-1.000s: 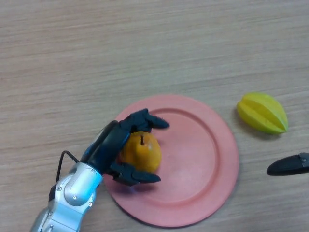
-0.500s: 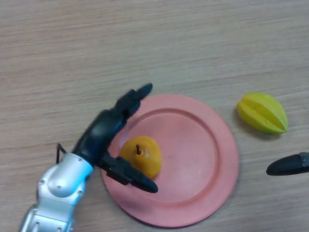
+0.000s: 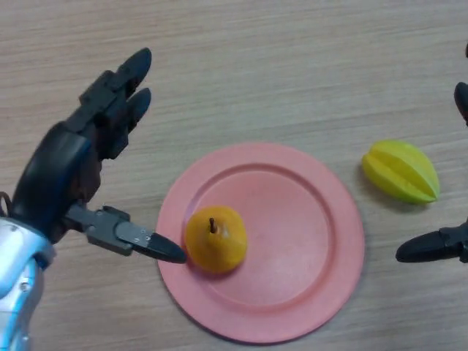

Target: Pick up the yellow pear and place it on the plate

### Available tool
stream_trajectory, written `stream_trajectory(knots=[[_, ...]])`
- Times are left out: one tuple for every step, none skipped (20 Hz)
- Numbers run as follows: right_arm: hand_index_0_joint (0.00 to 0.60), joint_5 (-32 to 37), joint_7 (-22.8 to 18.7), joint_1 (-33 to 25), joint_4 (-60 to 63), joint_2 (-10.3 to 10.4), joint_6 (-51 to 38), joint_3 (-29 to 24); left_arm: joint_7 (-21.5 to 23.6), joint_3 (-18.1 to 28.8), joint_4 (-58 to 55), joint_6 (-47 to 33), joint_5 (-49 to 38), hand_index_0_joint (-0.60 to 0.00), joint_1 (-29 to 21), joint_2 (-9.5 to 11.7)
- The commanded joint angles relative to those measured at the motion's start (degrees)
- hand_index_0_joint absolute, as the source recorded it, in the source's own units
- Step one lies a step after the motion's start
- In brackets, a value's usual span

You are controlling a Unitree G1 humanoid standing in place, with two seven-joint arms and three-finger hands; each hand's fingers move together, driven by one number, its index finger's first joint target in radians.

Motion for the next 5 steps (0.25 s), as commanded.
stream_trajectory(knots=[[0.000,2.6,0.9,-1.0,-3.4,-1.9,-7.6,-2.6,4.0,6.5,-2.9,-2.8,-5.7,0.000,-1.8,2.7],[0.000,3.7,1.5,-0.5,-3.7,-1.7,-7.2,-2.3,5.0,7.5,-3.6,-1.7,-8.1,0.000,-1.7,3.4],[0.000,4.3,1.9,-0.3,-4.0,-1.6,-7.1,-2.2,5.5,7.8,-4.1,-1.2,-8.7,0.000,-1.6,3.8],[0.000,5.3,2.2,0.0,-4.3,-1.5,-6.8,-2.3,5.9,7.9,-4.5,-0.8,-8.8,0.000,-1.6,4.1],[0.000,5.8,2.2,0.0,-4.3,-1.4,-6.6,-2.3,6.0,7.9,-4.7,-0.5,-8.8,0.000,-1.6,4.2]])
